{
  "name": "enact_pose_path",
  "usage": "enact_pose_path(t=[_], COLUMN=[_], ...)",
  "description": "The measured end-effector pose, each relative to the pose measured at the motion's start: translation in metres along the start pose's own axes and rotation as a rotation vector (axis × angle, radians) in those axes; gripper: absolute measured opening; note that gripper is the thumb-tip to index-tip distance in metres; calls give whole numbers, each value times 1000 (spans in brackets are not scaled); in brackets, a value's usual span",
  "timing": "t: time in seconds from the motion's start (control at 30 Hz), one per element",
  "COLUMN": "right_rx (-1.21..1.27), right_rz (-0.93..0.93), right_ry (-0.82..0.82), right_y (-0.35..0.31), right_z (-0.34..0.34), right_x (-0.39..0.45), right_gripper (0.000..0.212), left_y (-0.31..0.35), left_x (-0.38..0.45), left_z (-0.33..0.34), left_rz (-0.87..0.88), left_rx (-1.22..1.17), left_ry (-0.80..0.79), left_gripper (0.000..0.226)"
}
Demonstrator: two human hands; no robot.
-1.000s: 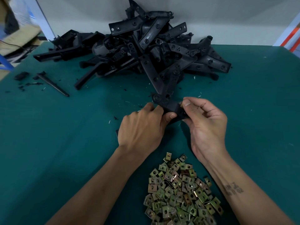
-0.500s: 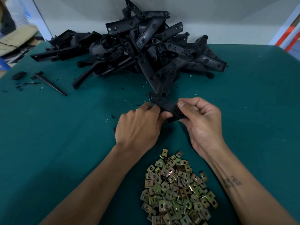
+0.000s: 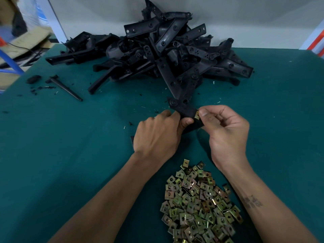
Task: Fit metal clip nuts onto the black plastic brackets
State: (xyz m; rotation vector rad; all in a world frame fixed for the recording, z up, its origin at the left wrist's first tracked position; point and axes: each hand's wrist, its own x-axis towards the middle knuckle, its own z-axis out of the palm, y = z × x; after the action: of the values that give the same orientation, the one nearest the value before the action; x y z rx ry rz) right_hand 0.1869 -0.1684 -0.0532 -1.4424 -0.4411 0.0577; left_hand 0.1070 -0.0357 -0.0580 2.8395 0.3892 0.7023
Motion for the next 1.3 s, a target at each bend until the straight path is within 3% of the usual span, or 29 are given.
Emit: enact_pose_path(t=[0.1,0.27,0.4,0.6,0.77,0.87,1.0,1.2,1.3], right_rx=[-178,-593,-745,-739,-808,-780,-513,-57,67], right_rz=[-175,-628,-725,-767,-871,-806,-637,-93,-29], right_ry=[-58,-140,-181,-128,-227,-266,-142,-24,-63], right_y=[0,-4,-3,-9,-8,-7,-5,-4,-5], right_z=[-4,-9,-9,-6,-9,-14,-13,-9,-11], right_x=[0,4,5,7,10,11,9,8,11], right_gripper=[13,12,16,13,16,19,13,14,17], left_y=[0,-1,-2,1,-2,-1,1,3,3], left_x=[0,-1,-2,-1,0,2,2,1,1], left_z=[1,2,1,0,0,-1,-3,-5,-6], left_rz=[6,-14,-24,-30,-67,-77,-43,-7,-20], left_rx=[3,3,-22,-11,-43,-51,-10,71,82], left_ry=[4,-9,-8,44,39,30,29,-27,-51], left_gripper=[42,45,46,47,44,45,46,62,65])
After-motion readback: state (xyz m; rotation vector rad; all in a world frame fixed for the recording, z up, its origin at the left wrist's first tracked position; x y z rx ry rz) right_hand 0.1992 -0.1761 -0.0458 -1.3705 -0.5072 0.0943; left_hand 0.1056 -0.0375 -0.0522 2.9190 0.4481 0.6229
